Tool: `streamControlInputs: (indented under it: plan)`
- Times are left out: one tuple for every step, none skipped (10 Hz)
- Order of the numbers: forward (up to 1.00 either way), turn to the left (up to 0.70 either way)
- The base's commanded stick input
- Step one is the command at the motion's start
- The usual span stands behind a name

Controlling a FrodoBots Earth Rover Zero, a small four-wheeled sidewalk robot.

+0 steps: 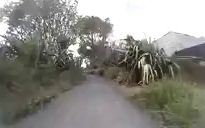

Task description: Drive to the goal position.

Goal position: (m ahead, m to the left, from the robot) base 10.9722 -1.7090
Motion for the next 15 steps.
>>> streamControlInputs:
  plan:
    - [1.00, 0.40]
    - [1.00, 0.31]
    - [1.00, 0.00]
    - [1.00, 0.00]
    - [1.00, 0.00]
    - [1.00, 0.00]
    - [1.00, 0.00]
    - [1.00, 0.00]
    - [1.00, 0.00]
    - [1.00, 0.00]
    - [1.00, 0.00]
    - [1.00, 0.00]
    - [1.00, 0.00]
    - [1.00, 0.00]
    - [1.00, 0.00]
